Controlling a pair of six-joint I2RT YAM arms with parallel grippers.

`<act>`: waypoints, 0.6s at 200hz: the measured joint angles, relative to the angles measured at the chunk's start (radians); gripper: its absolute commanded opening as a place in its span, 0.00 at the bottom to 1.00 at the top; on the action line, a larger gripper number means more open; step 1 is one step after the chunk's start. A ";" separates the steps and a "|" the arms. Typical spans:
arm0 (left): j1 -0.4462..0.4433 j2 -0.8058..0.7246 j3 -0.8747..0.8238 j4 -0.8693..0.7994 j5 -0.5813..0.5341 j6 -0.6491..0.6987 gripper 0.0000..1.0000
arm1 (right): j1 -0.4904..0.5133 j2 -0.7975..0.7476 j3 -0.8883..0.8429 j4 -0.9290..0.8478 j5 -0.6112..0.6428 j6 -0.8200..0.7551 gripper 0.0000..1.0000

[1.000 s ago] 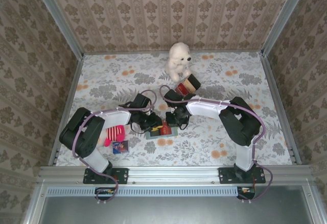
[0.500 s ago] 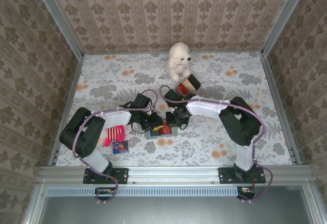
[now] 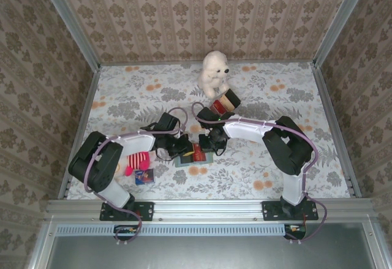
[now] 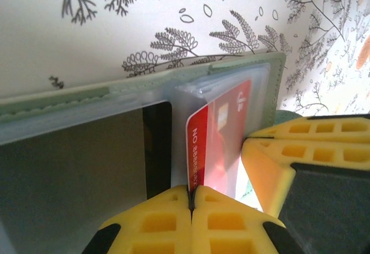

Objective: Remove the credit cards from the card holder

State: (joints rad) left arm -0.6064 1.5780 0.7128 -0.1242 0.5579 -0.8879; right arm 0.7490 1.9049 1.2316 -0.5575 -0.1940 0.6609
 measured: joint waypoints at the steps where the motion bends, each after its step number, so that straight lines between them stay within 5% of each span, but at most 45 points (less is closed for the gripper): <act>1: 0.001 -0.003 -0.001 -0.002 0.000 0.001 0.05 | 0.000 0.000 0.000 0.000 0.000 0.000 0.09; 72: 0.032 -0.101 -0.032 -0.071 -0.008 0.045 0.00 | 0.000 0.000 0.000 0.002 0.000 0.000 0.10; 120: 0.034 -0.212 0.005 -0.252 -0.078 0.123 0.00 | 0.000 -0.038 -0.003 0.035 -0.004 0.009 0.23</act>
State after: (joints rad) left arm -0.5724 1.3663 0.7181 -0.3759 0.4797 -0.7647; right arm 0.7490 1.8668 1.2282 -0.5220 -0.1978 0.6701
